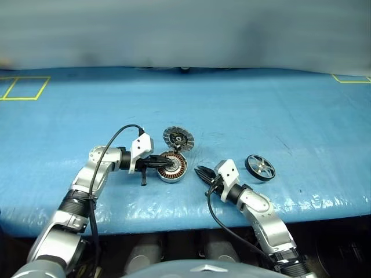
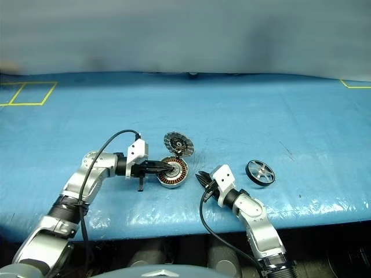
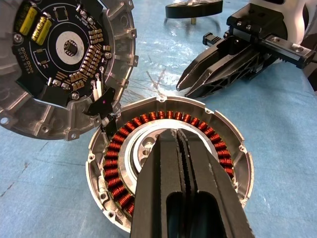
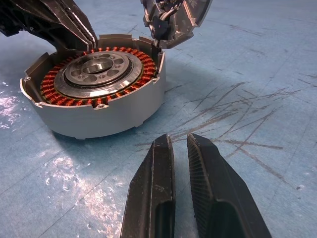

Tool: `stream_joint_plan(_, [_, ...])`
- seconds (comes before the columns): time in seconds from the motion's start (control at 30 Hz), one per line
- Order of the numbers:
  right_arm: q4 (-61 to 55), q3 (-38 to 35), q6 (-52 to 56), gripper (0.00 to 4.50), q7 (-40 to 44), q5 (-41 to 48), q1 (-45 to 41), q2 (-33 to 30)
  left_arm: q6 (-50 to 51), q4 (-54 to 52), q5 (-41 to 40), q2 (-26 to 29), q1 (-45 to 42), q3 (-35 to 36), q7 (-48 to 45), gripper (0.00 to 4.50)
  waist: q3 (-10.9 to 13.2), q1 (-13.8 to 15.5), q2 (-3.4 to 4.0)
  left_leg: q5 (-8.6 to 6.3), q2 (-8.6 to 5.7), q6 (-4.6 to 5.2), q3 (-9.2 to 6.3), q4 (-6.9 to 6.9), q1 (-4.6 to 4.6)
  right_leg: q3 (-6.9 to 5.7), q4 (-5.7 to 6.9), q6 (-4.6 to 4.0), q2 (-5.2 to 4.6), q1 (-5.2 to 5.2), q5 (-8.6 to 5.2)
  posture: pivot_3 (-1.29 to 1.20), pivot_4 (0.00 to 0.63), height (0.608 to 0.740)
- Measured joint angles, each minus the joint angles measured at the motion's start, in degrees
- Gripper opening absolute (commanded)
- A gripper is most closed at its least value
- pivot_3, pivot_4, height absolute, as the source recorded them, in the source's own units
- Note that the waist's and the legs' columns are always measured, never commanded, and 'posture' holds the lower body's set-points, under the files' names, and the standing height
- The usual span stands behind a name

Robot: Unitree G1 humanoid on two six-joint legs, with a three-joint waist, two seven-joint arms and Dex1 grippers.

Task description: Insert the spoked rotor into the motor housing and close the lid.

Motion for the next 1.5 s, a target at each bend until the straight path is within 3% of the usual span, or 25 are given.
stream_joint_plan(0.73, [-0.11,0.17,-4.35,0.57,4.95,3.55,0.21,0.18,0.00,0.51,3.66,-0.40,-0.35,-2.26,0.80,0.05,-0.01,-0.08,0.00,0.00,0.00,0.00,0.00,0.02,0.04,0.00,0.01,0.01,0.00,0.03,0.00,0.00,0.150,0.740])
stream_joint_plan(1.5, [-1.34,1.20,-4.68,0.57,5.94,3.71,-0.67,-0.24,1.12,0.41,2.18,-1.06,-0.05,1.18,2.92,0.05,0.00,0.01,0.00,0.00,0.00,0.00,0.00,0.01,0.01,0.00,0.00,0.01,0.00,0.01,0.01,0.00,0.150,0.740])
